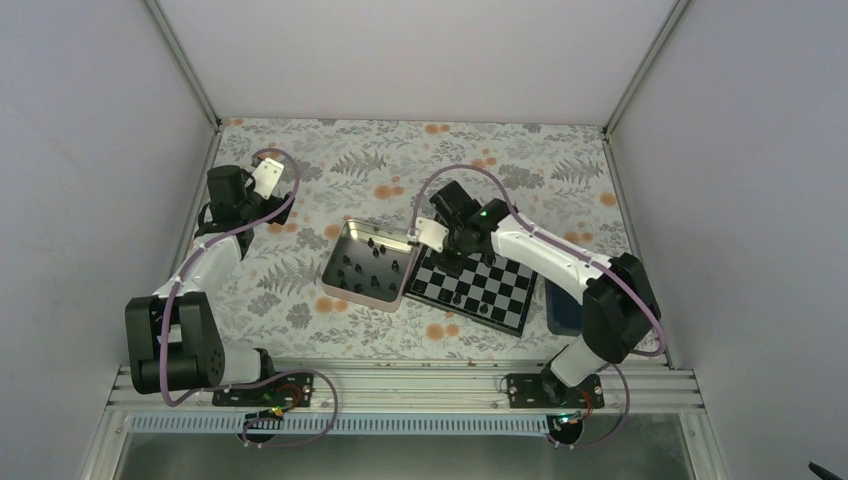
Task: Set up the chess pieces on the board
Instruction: Place the chess piece on the chessboard.
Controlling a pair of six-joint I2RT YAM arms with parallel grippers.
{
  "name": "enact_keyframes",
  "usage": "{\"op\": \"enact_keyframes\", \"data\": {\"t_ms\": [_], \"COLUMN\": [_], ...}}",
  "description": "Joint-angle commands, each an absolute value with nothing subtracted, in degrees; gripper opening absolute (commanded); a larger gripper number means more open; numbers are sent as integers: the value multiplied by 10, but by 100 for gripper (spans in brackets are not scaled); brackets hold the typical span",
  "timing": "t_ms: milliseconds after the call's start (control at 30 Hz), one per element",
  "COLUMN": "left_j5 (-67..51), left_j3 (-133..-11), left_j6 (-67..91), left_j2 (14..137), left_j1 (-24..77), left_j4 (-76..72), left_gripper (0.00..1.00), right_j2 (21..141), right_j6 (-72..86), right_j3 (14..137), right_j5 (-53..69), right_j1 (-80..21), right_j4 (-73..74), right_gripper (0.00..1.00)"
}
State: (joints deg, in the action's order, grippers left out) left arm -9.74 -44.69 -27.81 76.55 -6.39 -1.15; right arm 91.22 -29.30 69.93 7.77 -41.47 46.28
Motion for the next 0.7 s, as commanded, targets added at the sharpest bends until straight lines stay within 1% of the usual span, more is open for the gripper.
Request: {"op": "enact_keyframes", "data": {"t_ms": [0,233,667], "left_j5": [-110,-105,-103], "left_j3": [-454,-454,-453], "left_j6": [-277,-278,-279], "left_j2": [761,759,765], "left_j1": [-67,-67,-67], "left_j4": [-9,-6,-9], "left_gripper": [100,100,100], "right_j2": [898,933,981], "right_j6": [-299,-310,-328], "right_j3": [657,626,629], "right_j5": [111,144,163], "right_j1": [-417,-418,-421], "right_j4": [451,421,418], "right_gripper": [6,7,8]}}
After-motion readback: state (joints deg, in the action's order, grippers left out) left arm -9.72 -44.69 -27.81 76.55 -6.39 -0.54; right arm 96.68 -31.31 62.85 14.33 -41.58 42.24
